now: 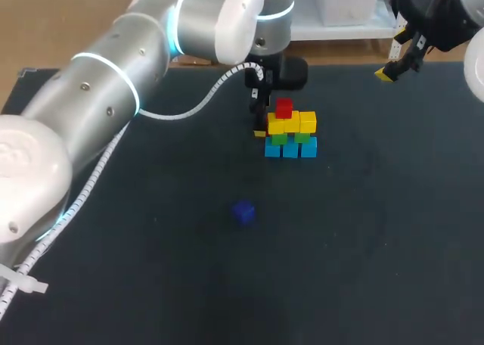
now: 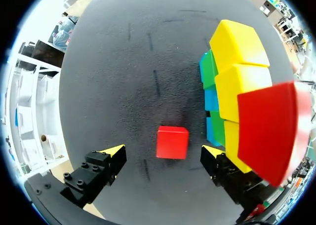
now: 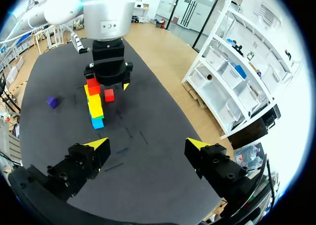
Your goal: Place the blue cubes, place green cubes on the blue cubes, place the yellow cubes on the green cubes, then place the red cubes on the yellow cubes, and place purple cube on the red cubes.
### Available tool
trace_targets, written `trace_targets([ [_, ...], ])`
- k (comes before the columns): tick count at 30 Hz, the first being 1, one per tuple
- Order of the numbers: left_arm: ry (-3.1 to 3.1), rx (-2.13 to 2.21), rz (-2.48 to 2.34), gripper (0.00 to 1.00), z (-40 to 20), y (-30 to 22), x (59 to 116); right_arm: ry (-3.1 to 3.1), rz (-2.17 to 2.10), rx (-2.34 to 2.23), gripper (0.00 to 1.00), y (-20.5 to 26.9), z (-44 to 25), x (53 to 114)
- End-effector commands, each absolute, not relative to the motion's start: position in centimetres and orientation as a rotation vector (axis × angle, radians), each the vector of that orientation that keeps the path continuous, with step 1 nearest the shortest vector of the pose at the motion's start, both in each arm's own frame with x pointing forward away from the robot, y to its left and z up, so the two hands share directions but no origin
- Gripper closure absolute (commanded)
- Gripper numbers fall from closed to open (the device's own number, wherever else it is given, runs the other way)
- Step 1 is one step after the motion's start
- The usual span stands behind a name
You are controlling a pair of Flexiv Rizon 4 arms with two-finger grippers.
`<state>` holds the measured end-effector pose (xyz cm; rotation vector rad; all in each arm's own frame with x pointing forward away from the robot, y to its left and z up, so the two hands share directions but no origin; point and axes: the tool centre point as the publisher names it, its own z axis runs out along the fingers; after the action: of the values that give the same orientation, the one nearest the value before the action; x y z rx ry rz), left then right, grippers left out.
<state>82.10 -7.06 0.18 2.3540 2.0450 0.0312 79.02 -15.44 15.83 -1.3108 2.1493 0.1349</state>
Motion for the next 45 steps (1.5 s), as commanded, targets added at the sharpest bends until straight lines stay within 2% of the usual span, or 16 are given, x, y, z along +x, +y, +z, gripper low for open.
trace_targets([
  [1, 2.138, 2.455, -0.147, 0.0, 0.13, -7.5, 83.07, 2.149, 0.134, -1.31, 0.0, -15.48, 15.88, 78.93],
  [3, 2.138, 2.455, -0.147, 0.03, 0.08, -7.5, 83.1, 2.149, 0.134, -1.31, 0.0, -15.48, 15.88, 78.93],
  [4, 2.138, 2.455, -0.145, 0.08, 0.06, -7.5, 83.11, 2.149, 0.134, -1.31, 0.0, -15.48, 15.88, 78.93],
  [7, 2.14, 2.45, -0.142, 0.41, 0.04, -7.46, 83.15, 2.149, 0.134, -1.31, 0.0, -15.48, 15.88, 78.93],
  [9, 2.142, 2.447, -0.144, 0.43, 0.03, -7.43, 83.2, 2.149, 0.134, -1.31, 0.0, -15.48, 15.88, 78.93],
  [11, 2.142, 2.445, -0.146, 0.51, 0.03, -7.42, 83.22, 2.149, 0.134, -1.31, 0.0, -15.48, 15.88, 78.93],
  [13, 2.142, 2.445, -0.15, 0.56, 0.02, -7.41, 83.22, 2.149, 0.134, -1.31, 0.0, -15.48, 15.88, 78.93],
  [24, 2.141, 2.449, -0.153, 0.64, -0.02, -7.37, 83.18, 2.149, 0.134, -1.31, 0.0, -15.48, 15.88, 78.93],
  [26, 2.142, 2.446, -0.151, 0.72, -0.01, -7.37, 83.17, 2.149, 0.134, -1.31, 0.0, -15.48, 15.88, 78.93],
  [27, 2.144, 2.445, -0.15, 0.82, -0.01, -7.36, 83.17, 2.149, 0.134, -1.31, 0.0, -15.48, 15.88, 78.93],
  [28, 2.145, 2.443, -0.149, 0.86, -0.01, -7.36, 83.16, 2.149, 0.134, -1.31, 0.0, -15.48, 15.88, 78.93],
  [32, 2.148, 2.437, -0.147, 0.93, 0.05, -7.36, 83.14, 2.149, 0.134, -1.31, 0.0, -15.48, 15.88, 78.93],
  [34, 2.149, 2.433, -0.146, 1.0, 0.15, -7.38, 83.1, 2.149, 0.134, -1.31, 0.0, -15.48, 15.88, 78.93],
  [45, 2.177, 2.354, -0.13, 1.0, 0.81, -7.32, 83.34, 2.149, 0.134, -1.31, 0.0, -15.48, 15.88, 78.93],
])
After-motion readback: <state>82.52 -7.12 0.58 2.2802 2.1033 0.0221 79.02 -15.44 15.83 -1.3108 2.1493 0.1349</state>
